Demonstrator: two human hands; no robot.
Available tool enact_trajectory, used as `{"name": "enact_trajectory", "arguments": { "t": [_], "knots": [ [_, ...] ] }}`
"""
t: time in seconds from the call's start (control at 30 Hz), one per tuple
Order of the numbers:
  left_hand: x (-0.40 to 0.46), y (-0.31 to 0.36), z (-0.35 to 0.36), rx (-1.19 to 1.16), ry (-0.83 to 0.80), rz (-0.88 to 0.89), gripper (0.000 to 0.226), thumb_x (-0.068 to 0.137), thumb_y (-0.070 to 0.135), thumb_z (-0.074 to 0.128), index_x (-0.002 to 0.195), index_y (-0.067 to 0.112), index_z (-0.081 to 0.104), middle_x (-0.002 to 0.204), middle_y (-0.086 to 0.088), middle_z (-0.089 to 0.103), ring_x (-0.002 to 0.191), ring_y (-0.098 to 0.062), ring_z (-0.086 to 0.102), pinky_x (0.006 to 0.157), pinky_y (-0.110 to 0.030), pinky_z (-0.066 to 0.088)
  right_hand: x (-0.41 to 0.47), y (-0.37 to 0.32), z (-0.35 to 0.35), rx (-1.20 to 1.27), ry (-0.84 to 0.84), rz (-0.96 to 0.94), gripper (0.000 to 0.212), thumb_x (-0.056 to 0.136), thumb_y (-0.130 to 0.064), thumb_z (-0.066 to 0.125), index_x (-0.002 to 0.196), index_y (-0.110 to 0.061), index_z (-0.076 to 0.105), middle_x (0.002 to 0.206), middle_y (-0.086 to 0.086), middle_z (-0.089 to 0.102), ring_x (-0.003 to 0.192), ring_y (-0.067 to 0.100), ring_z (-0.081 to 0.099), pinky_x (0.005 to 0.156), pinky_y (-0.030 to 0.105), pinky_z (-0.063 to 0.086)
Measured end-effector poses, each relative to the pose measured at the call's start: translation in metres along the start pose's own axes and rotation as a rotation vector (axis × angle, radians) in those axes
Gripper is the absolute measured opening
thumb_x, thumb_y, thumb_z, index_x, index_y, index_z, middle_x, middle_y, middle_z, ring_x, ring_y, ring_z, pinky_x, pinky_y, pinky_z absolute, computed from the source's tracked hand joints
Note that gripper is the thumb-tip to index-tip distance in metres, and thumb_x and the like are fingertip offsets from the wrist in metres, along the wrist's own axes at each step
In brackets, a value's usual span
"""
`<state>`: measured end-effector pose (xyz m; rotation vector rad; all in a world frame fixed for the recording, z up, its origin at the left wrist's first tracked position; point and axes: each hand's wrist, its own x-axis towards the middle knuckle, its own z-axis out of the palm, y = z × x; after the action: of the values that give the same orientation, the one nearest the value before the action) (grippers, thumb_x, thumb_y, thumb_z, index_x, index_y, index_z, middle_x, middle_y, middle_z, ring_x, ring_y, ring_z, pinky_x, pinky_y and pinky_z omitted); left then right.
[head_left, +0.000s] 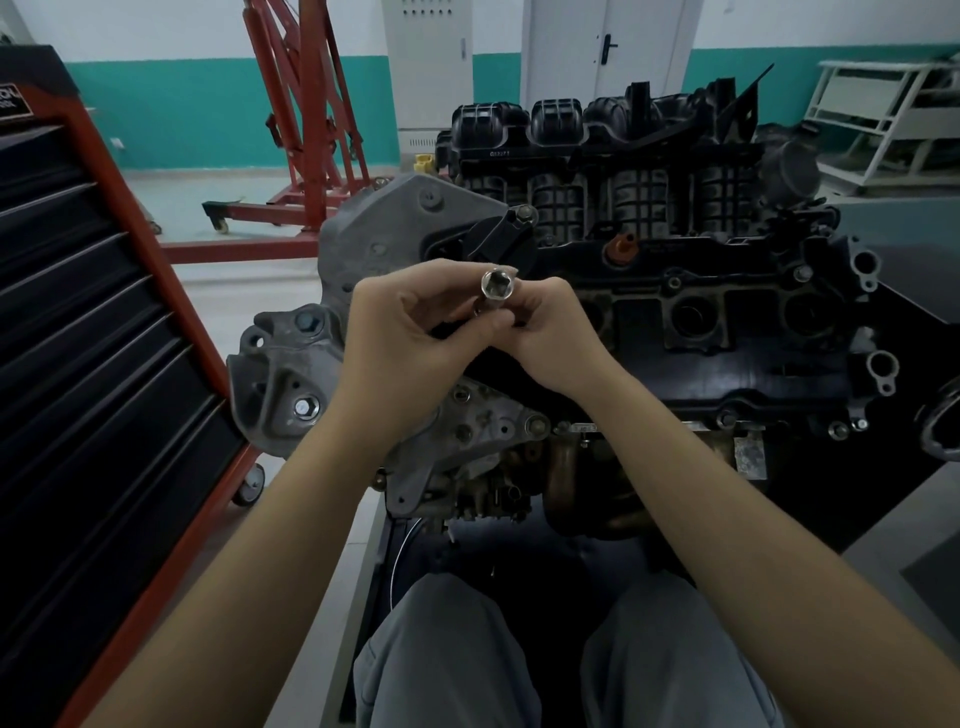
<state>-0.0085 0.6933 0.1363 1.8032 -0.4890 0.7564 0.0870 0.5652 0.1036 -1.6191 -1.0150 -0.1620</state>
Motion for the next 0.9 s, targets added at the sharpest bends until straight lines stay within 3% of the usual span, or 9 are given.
{"name": "enact_trajectory", "arguments": {
  "t": [0.13,0.17,0.27,0.33,0.43,0.53,0.73,0.8,0.9],
  "knots": [
    [0.0005,-0.0007,0.0004,0.075,0.089,0.009,0.028,0.07,0.003,0.083,0.094,0.012,0.072,0.087,0.002,0.072,0.081,-0.009,0.071,0.076,-0.023,0.056,0.0007,0.0033,-0.001,-0.037,0.036,-0.013,0.013,0.082,-0.005,0.072,0.095,-0.007,0.073,0.091,0.009,0.074,0.091,0.021,0.071,0.085,0.041,0.056],
    [0.0005,-0.0008,0.0009,0.079,0.1,0.016,0.028,0.071,0.002,0.082,0.095,0.013,0.071,0.087,0.004,0.072,0.081,-0.008,0.071,0.076,-0.023,0.056,0.0006,0.0022,-0.001,-0.021,0.023,-0.022,0.016,0.083,-0.006,0.071,0.099,-0.006,0.072,0.095,0.01,0.073,0.094,0.022,0.07,0.087,0.041,0.056],
    [-0.0004,-0.0032,0.0002,0.005,0.085,0.011,0.033,0.076,-0.006,0.074,0.105,0.009,0.068,0.092,0.002,0.071,0.088,-0.011,0.071,0.082,-0.024,0.056,0.0,0.0001,-0.0011,0.019,-0.034,-0.034,0.025,0.087,0.001,0.063,0.111,-0.008,0.066,0.105,0.007,0.07,0.104,0.018,0.067,0.094,0.033,0.052],
    [-0.0009,-0.0044,-0.002,-0.051,0.055,-0.003,0.034,0.078,-0.01,0.071,0.107,0.005,0.067,0.095,-0.004,0.072,0.092,-0.016,0.071,0.086,-0.029,0.056,0.0007,0.0001,-0.0009,0.019,-0.028,-0.017,0.027,0.086,0.003,0.063,0.109,-0.01,0.066,0.101,0.008,0.071,0.1,0.017,0.068,0.092,0.032,0.052],
    [-0.001,-0.0054,-0.0023,0.011,0.036,0.004,0.028,0.074,-0.007,0.076,0.1,0.003,0.071,0.092,-0.009,0.072,0.088,-0.02,0.071,0.083,-0.032,0.057,0.0007,0.0007,-0.0004,-0.03,0.016,-0.012,0.017,0.084,-0.002,0.069,0.099,-0.008,0.071,0.095,0.007,0.073,0.094,0.017,0.07,0.088,0.036,0.055],
    [-0.0009,-0.0047,-0.001,0.057,0.129,0.002,0.024,0.07,0.001,0.082,0.093,0.004,0.073,0.086,-0.006,0.073,0.081,-0.016,0.071,0.076,-0.027,0.057,0.0011,0.0015,-0.001,-0.054,0.027,-0.015,0.018,0.083,-0.005,0.071,0.101,0.0,0.072,0.097,0.01,0.073,0.095,0.019,0.069,0.088,0.04,0.055],
    [-0.0007,-0.0015,-0.0035,-0.049,0.02,-0.019,0.032,0.078,-0.01,0.071,0.108,-0.001,0.067,0.097,-0.006,0.071,0.091,-0.014,0.071,0.084,-0.025,0.055,0.0016,0.0006,0.0006,-0.027,-0.047,-0.019,0.028,0.086,-0.002,0.064,0.109,-0.018,0.064,0.096,-0.011,0.069,0.094,0.0,0.066,0.084,0.017,0.049],
    [0.0003,-0.0012,-0.0035,0.008,0.009,-0.028,0.031,0.075,-0.007,0.076,0.104,0.002,0.069,0.094,-0.007,0.072,0.09,-0.014,0.071,0.084,-0.027,0.056,0.0013,0.0023,0.0006,-0.037,-0.006,-0.008,0.02,0.085,-0.004,0.067,0.101,-0.016,0.07,0.092,-0.007,0.071,0.092,0.007,0.069,0.082,0.025,0.053],
    [0.0003,-0.0017,-0.0018,0.085,0.092,-0.011,0.025,0.071,0.002,0.082,0.093,0.009,0.072,0.087,-0.001,0.073,0.081,-0.012,0.071,0.077,-0.025,0.056,0.0014,0.0053,-0.0009,-0.061,0.032,-0.017,0.013,0.083,-0.006,0.072,0.094,0.001,0.073,0.09,0.015,0.073,0.09,0.03,0.07,0.081,0.049,0.055]
  ]
}}
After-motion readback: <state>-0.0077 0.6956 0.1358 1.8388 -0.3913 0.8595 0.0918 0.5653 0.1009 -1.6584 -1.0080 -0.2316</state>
